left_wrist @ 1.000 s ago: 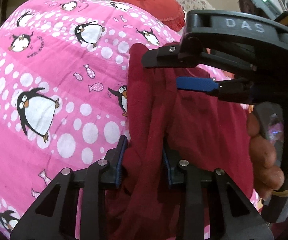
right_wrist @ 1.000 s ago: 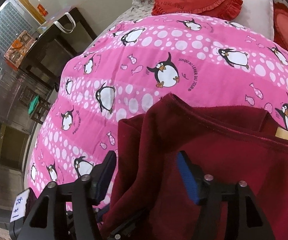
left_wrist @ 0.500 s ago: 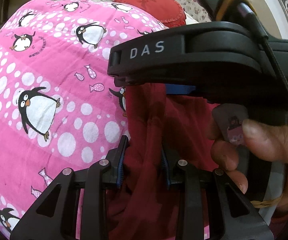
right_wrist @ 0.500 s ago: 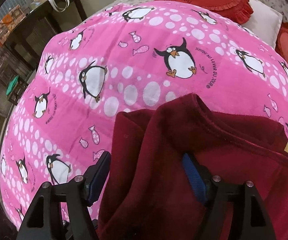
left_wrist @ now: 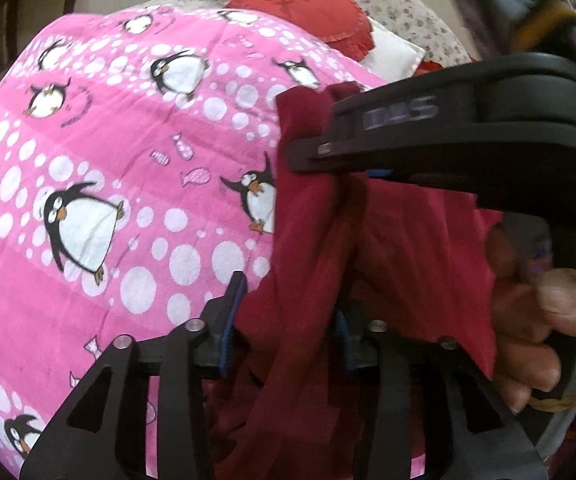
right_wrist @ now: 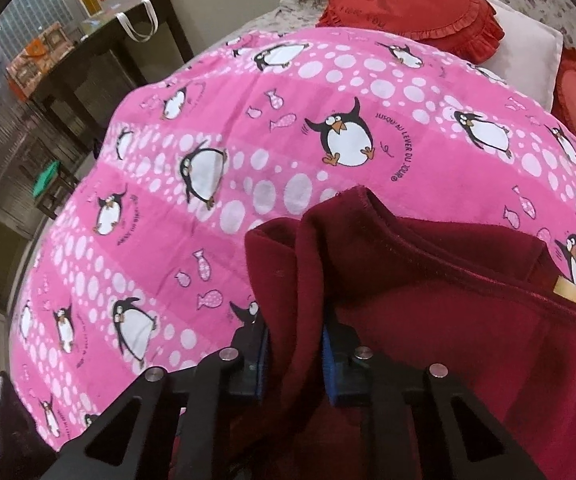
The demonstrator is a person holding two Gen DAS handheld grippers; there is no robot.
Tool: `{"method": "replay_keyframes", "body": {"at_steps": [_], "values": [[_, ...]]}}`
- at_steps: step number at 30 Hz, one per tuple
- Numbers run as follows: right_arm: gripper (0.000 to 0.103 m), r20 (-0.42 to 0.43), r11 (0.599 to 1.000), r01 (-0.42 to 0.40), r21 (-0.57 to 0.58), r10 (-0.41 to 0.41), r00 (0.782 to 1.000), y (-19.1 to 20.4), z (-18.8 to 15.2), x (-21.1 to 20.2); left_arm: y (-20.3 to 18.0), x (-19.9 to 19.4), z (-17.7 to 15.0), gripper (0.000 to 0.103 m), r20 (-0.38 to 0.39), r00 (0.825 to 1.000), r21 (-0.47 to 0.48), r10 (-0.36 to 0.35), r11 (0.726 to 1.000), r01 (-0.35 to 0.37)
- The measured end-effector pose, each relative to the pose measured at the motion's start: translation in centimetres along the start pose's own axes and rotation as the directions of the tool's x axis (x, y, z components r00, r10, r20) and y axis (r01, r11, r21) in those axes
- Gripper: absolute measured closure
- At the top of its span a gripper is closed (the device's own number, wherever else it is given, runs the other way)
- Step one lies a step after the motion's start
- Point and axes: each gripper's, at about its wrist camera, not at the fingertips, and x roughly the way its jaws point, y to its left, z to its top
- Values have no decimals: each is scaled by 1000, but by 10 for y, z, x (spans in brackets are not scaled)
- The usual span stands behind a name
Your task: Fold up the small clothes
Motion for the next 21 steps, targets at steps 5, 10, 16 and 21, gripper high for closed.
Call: {"method": "replay_keyframes", "body": {"at_steps": [5,10,16,21], "values": [[87,25,999,-50,17,50,998,-8,-5,-18,-1,1,-1,56,-9,1000,-22,-4,1000,3],[87,41,996,-79,33,78,996,-16,-7,-30,-16,-4,1,69,-15,1000,35,14,999,-13],[88,82,992,-117,36,114,990,-25,-6,-53,-43,-18,11,75,-8,1000,78,-7,997,8],[88,136,992,-127,25,122,983,-46,-15,-94,-83,-30,20,75,-11,999,147,-48,988,49]]}}
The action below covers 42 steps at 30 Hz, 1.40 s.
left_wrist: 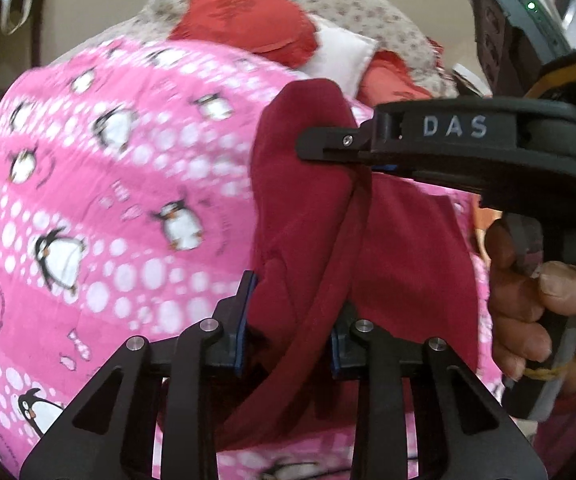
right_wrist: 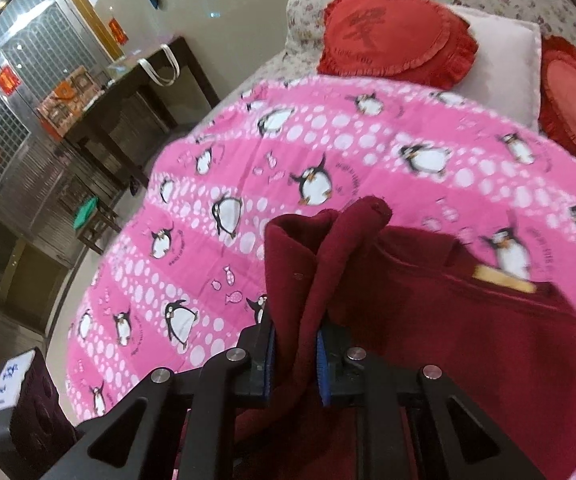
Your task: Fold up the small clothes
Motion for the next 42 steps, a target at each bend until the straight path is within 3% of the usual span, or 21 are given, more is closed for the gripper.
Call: {"method": "replay_keyframes", "body": {"at_steps": [4,10,17,22,26,29,31,33,37,39,42], "values": [[88,46,1000,29,-6,-29,999,-26,-6,-42,-50,-2,10,75,2,999,103,-46,994,46],[88,86,992,111,67,-117,989,-95,-29,-97,-135,32,9,75,-67,990,223,-123,966,135],[89,17,954,204,219,-213,977,-178,-74,-90,-186,92,-16,74,-182,978,291,-104,944,155],[89,33,931,159,328,-179,983,-209,-94,-74,-182,82,-21,60,-251,956,268,-153,938,221],[76,69,903,130,410,-173,982,-219,-101,-94,-165,32,-15,47,-201,960,309,-193,918,249],[72,108,915,104,389,-157,982,-198,-113,-121,-142,8,-15,47,-103,988,355,-113,924,143],[61,105,927,90,365,-137,985,-183,-119,-128,-125,10,-15,47,-69,997,370,-35,927,58],[54,97,934,75,349,-116,989,-168,-130,-129,-113,21,-17,47,-84,996,350,0,936,30],[54,35,933,68,353,-86,996,-156,-148,-109,-112,41,-37,47,-138,990,341,27,940,22],[75,18,942,105,319,-117,993,-151,-153,-103,-114,42,-48,47,-148,988,353,37,936,18],[88,47,944,148,294,-169,984,-150,-168,-115,-119,35,-64,47,-157,987,362,30,932,30]]}}
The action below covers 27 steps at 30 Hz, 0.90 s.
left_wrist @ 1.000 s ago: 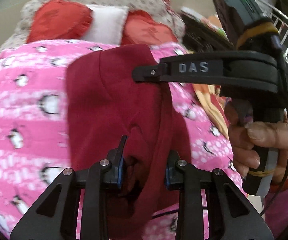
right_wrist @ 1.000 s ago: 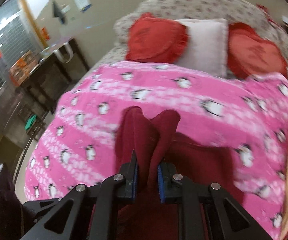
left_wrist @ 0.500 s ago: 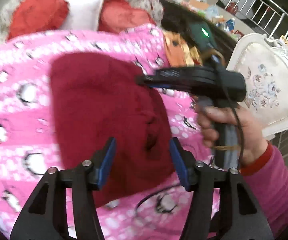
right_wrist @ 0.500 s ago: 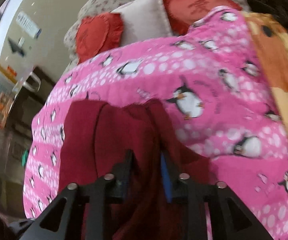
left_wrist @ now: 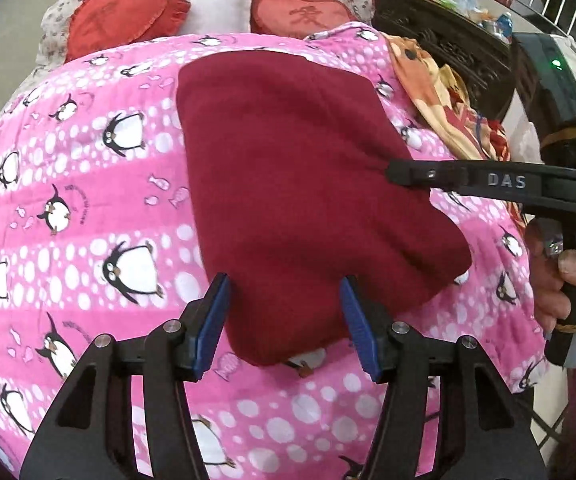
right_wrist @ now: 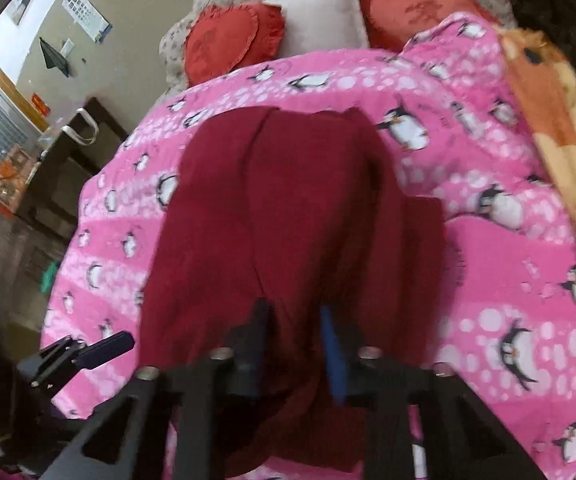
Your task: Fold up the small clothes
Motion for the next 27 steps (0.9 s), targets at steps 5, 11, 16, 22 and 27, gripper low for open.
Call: {"method": "replay_keyframes", "body": {"at_steps": [5,11,16,22,27], "values": [[103,-39,978,210,6,-209,977,-35,-15,15,-4,10,-6,47,-12,999,-5,36,999,-36],[87,93,988,-75,136,63,994,-42,-27,-33,-3,5,-5,47,-2,999,-8,33,999,-33],[44,92,968,-200,150,188,978,-15,-19,-28,-4,7,-7,47,-7,999,-24,34,999,-34],[63,-17,964,-179,195,186,982,-5,-16,27,-2,0,-8,47,-16,999,-33,35,999,-35],[83,94,988,-120,93,111,989,3,-17,-11,1,-19,0,47,52,998,-37,45,998,-43]]}}
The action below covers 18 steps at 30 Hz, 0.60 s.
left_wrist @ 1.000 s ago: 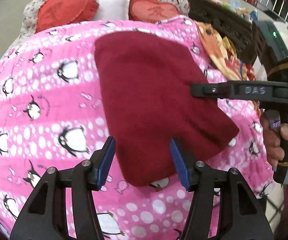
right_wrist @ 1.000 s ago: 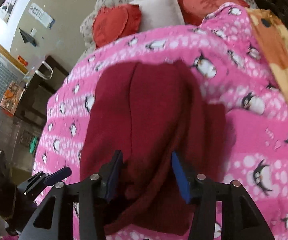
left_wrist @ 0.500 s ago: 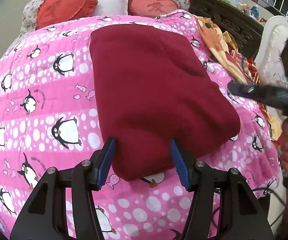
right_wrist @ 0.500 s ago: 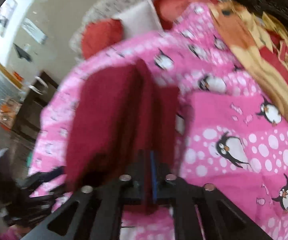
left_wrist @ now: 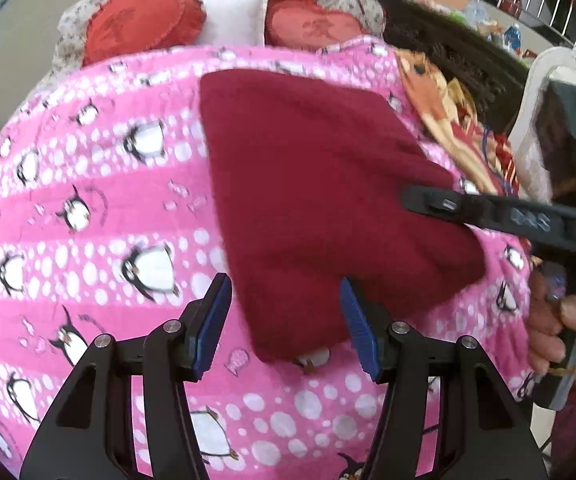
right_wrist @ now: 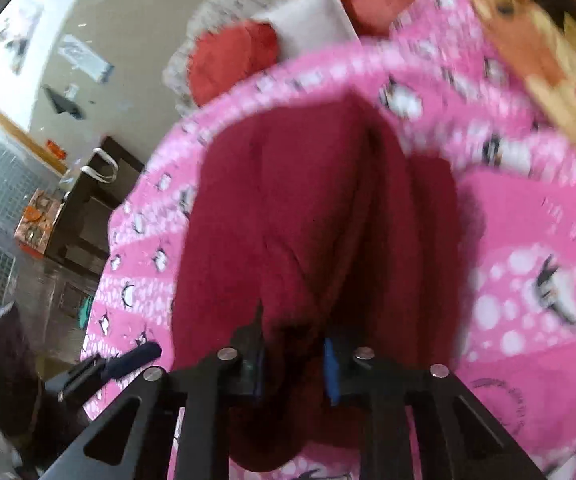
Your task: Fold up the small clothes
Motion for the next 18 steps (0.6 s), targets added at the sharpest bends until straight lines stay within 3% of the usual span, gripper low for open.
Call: {"method": "replay_keyframes", "body": {"at_steps": [3,5,7,9,10,12,14,18], "values": [[83,-23,995,100,0,-100,995,-16,-3,3,1,9,4,47,-14,1000,-14,6,1000,-6],[83,-72,995,101,22,-99,992,-29,-9,20,0,21,4,47,-40,999,-32,-5,999,4],[80,-47,996,66,52,-64,997,-33,-9,16,-1,26,4,47,-54,999,-34,-3,999,1],[65,-17,996,44,73,-43,999,-35,-6,2,-1,25,4,47,-41,999,-29,5,1000,-6],[63,7,995,69,69,-70,998,-33,-3,-6,-1,24,6,47,-33,999,-21,14,1000,-15],[63,69,993,115,30,-117,991,-24,5,-27,-2,25,11,47,-22,999,-13,24,1000,-24],[63,111,994,104,-25,-100,989,-12,15,-37,-2,27,15,47,-15,999,-11,29,1000,-29],[63,105,985,109,-132,-95,990,9,30,-20,-4,35,24,47,1,999,-9,48,999,-48]]}}
